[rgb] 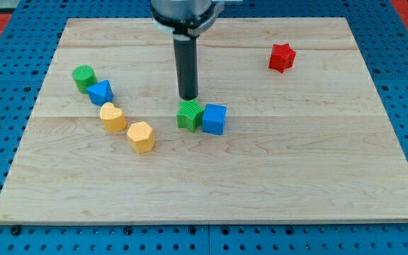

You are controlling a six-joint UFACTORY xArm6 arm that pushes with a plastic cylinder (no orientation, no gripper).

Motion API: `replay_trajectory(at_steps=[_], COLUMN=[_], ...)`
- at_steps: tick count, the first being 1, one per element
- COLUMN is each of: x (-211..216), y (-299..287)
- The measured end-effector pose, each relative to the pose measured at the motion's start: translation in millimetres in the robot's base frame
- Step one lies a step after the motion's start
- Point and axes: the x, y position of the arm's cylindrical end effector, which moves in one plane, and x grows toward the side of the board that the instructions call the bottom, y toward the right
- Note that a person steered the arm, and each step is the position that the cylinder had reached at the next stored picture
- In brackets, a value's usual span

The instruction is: Move your arm closer to the green circle

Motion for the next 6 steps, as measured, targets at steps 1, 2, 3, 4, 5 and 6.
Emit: replay_trajectory(at_steps=[1, 2, 3, 4, 5, 6], x=[-39, -59, -69, -69, -55, -7], y=[-14, -73, -116, -156, -231, -219])
